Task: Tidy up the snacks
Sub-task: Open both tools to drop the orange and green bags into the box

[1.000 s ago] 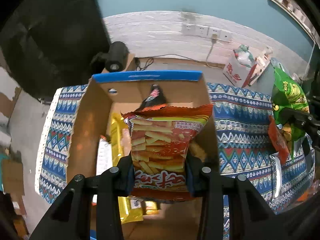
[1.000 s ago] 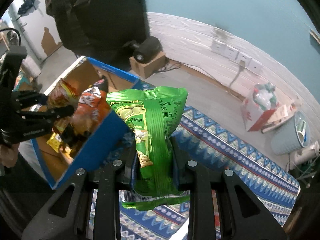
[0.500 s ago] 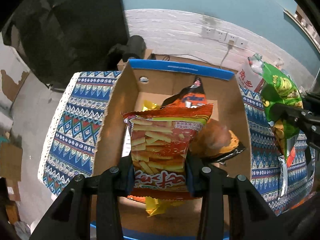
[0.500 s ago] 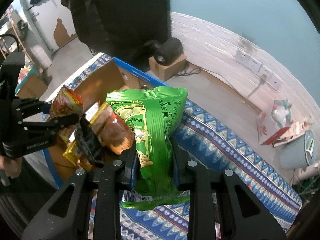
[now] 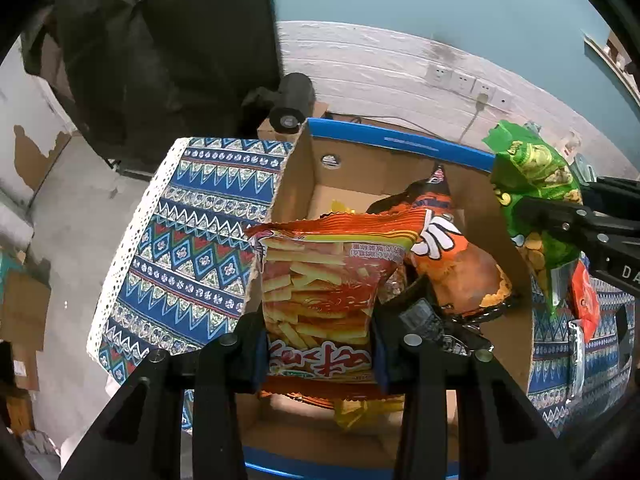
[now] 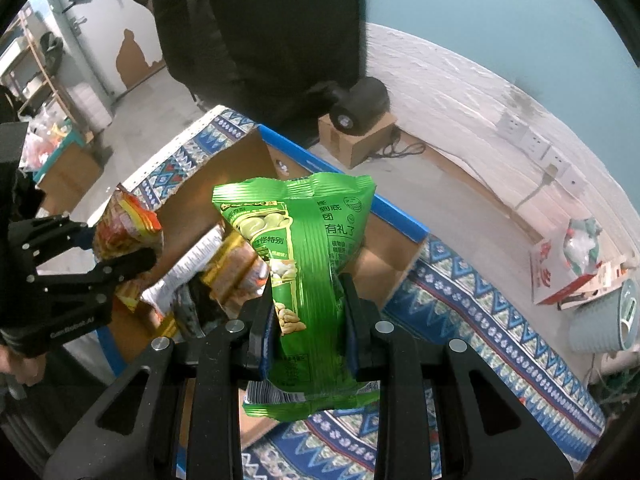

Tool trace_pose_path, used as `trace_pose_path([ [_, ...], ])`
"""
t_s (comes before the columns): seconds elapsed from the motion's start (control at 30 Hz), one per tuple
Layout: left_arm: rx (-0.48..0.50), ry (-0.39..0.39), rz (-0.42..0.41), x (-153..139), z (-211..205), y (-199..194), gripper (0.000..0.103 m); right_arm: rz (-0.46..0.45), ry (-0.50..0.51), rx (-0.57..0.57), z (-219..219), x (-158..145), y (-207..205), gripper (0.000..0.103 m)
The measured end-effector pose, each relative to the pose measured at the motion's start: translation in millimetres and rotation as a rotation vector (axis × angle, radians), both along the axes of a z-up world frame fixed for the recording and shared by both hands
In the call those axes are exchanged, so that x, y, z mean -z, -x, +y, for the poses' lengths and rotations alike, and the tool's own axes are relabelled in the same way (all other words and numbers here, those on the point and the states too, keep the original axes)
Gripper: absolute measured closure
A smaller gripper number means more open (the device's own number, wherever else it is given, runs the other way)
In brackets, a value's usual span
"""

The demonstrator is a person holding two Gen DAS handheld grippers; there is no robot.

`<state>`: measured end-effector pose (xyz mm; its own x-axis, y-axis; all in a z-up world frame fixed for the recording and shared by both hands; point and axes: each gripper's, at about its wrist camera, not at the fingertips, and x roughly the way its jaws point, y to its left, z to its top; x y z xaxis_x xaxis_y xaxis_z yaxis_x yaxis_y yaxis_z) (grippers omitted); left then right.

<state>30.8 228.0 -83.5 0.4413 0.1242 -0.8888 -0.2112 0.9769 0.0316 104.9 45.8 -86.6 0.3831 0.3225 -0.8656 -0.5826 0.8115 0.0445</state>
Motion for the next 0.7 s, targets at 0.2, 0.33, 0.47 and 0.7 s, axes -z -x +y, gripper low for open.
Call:
trace_pose_path([
  [0.2, -0.012, 0.017, 0.005, 3, 6, 0, 0.062, 0.013, -0.017, -0.014, 18, 2, -5, 0.078],
  [0.33, -0.022, 0.019, 0.013, 6, 9, -1, 0.062, 0.017, -0.019, -0.027, 30, 3, -7, 0.078],
  [0.47, -0.042, 0.008, 0.024, 7, 12, -2, 0.06, 0.023, -0.025, -0.028, 37, 6, -10, 0.077],
  [0.7, -0.052, -0.043, 0.009, 0, 10, -2, 0.035, 0.014, -0.066, -0.008, 34, 1, -13, 0.057],
])
